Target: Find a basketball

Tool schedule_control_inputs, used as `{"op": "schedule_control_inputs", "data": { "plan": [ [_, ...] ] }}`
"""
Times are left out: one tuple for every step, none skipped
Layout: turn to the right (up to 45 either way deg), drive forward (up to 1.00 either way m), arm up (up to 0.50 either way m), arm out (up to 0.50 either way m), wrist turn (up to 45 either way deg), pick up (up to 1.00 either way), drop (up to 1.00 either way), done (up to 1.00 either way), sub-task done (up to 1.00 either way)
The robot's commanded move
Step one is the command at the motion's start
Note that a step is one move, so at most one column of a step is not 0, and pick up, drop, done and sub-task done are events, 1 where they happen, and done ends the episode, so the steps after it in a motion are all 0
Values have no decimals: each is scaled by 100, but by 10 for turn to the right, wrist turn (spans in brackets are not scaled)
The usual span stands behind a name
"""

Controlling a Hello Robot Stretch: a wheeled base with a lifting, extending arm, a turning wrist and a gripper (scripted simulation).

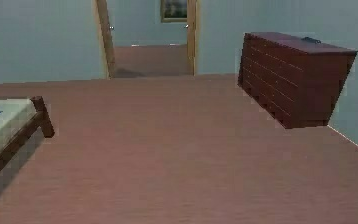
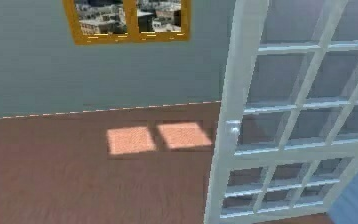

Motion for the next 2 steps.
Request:
{"op": "schedule_control_inputs", "data": {
  "plan": [
    [-360,0,0,0,0,0,0,0,0],
    [0,85,0,0,0,0,0,0,0]
  ]
}}
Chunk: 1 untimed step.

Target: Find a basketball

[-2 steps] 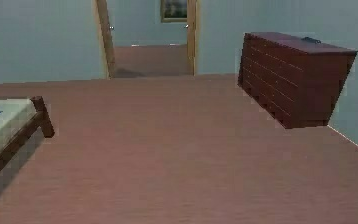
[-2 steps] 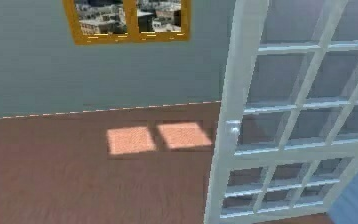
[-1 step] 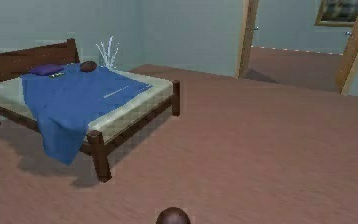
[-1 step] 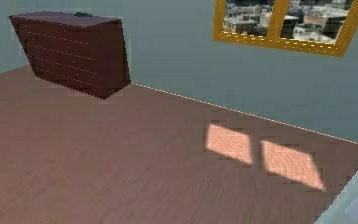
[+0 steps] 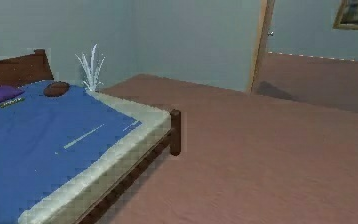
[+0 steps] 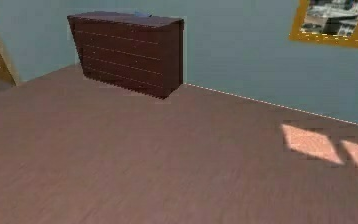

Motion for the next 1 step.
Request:
{"op": "schedule_control_inputs", "data": {
  "plan": [
    [-180,0,0,0,0,0,0,0,0]
  ]
}}
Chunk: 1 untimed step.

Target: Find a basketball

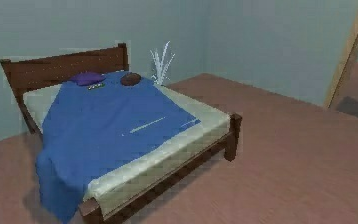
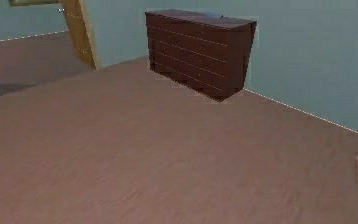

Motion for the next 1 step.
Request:
{"op": "schedule_control_inputs", "data": {
  "plan": [
    [60,0,0,0,0,0,0,0,0]
  ]
}}
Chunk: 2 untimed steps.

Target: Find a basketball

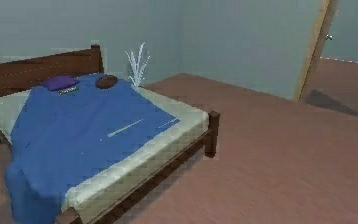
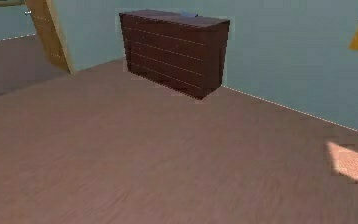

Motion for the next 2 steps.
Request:
{"op": "schedule_control_inputs", "data": {
  "plan": [
    [-270,0,0,0,0,0,0,0,0],
    [300,0,0,0,0,0,0,0,0]
  ]
}}
